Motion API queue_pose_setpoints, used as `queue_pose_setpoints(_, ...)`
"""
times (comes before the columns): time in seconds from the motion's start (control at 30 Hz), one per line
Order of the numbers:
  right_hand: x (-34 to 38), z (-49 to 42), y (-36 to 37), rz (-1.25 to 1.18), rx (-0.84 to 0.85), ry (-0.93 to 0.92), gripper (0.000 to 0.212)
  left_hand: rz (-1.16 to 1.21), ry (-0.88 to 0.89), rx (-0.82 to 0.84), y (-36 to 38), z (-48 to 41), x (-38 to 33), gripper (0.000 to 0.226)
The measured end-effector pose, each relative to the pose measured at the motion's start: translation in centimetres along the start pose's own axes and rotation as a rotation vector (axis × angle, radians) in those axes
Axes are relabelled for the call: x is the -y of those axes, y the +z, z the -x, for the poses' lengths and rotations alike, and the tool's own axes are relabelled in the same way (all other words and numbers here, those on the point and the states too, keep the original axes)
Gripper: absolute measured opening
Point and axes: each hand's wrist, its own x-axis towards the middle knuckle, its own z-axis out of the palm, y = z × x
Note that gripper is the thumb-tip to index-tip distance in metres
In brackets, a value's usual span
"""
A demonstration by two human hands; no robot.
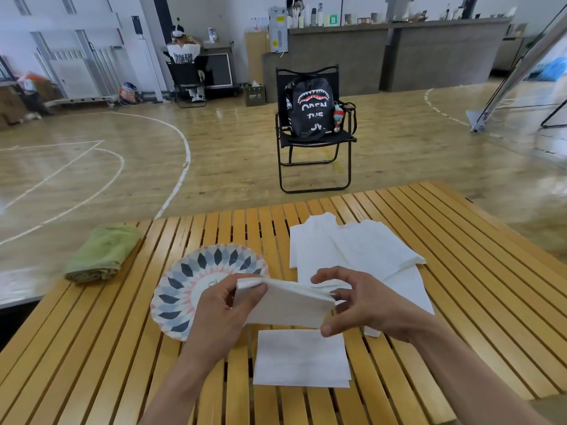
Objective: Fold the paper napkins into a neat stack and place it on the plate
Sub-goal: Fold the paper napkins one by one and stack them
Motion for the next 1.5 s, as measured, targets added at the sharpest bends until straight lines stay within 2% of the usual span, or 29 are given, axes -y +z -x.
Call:
queue_pose_setpoints(0.07, 0.1, -0.3, 0.8, 0.158, -0.089, -0.072, 0.062, 0.019, -0.012, -0.024, 0.2, 0.1, -0.4, 0.008)
queue_pose_setpoints(0.13, -0.3, -1.0, 1.3, 0.277, -0.229, -0.152, 0.036, 0.056, -0.032, -0.021, 0.4, 0.2, -0.7, 0.008)
queue_pose_setpoints(0.23, -0.8, -1.6, 1.4, 0.243, -0.35, -0.166, 0.01, 0.024, -0.116, 0.044, 0.3, 0.3, -0.7, 0.027)
queue_pose_setpoints(0.3, -0.7, -1.5, 1.2, 0.177, -0.333, -0.135, 0.006, -0.081, -0.139, 0.056, 0.2, 0.2, -0.3, 0.021)
queue_pose_setpoints(0.37, -0.3, -1.1, 1.0, 0.08, -0.281, -0.082, 0.008, -0.133, -0.157, 0.031, 0.1, 0.1, 0.0, 0.012)
queue_pose_setpoints(0.47, -0.4, -0.7, 0.5, -0.091, -0.198, 0.115, 0.016, 0.046, -0.374, 0.141, -0.2, 0.2, -0.2, 0.013)
queue_pose_setpoints(0.57, -1.3, -0.6, 0.3, -0.006, -0.165, 0.298, 0.026, 0.04, -0.515, 0.237, 0.2, 0.6, 0.3, 0.014)
queue_pose_setpoints(0.7, -2.4, -1.1, 1.3, 0.266, -0.169, 0.425, 0.033, -0.371, -0.372, 0.163, 1.6, 0.6, 1.9, 0.004)
queue_pose_setpoints(0.83, -3.1, -1.6, 2.2, 0.644, -0.242, 0.408, 0.037, -0.633, -0.271, 0.127, 2.6, 1.0, 2.3, 0.007)
queue_pose_setpoints(1.0, -2.6, -1.4, 2.6, 0.796, -0.227, 0.389, 0.046, -0.937, -0.12, 0.126, 2.9, 1.2, 1.3, 0.03)
queue_pose_setpoints(1.1, -2.3, -1.5, 2.3, 0.817, -0.221, 0.339, 0.039, -0.966, 0.012, 0.169, 3.3, 1.3, 0.6, 0.034)
queue_pose_setpoints(1.17, -2.5, -1.6, 2.5, 0.844, -0.194, 0.307, 0.029, -0.927, 0.081, 0.283, 3.7, 1.3, 0.6, 0.035)
queue_pose_setpoints(1.23, -2.8, -1.8, 2.6, 0.848, -0.178, 0.295, 0.025, -0.923, 0.073, 0.384, 3.9, 1.1, 0.7, 0.036)
queue_pose_setpoints(1.3, -2.6, -2.1, 1.9, 0.781, -0.242, 0.272, 0.028, -0.945, 0.056, 0.414, 4.0, 0.7, 1.0, 0.035)
queue_pose_setpoints(1.37, -2.6, -2.6, -0.1, 0.735, -0.449, 0.193, 0.03, -0.962, 0.058, 0.42, 4.0, 0.3, 1.2, 0.034)
queue_pose_setpoints(1.43, -3.3, -3.0, -2.8, 0.791, -0.651, 0.139, 0.039, -0.952, 0.055, 0.433, 4.1, 0.0, 1.5, 0.032)
queue_pose_setpoints(1.5, -4.9, -3.3, -5.1, 0.87, -0.704, 0.163, 0.053, -0.917, 0.046, 0.437, 4.2, -0.2, 1.6, 0.032)
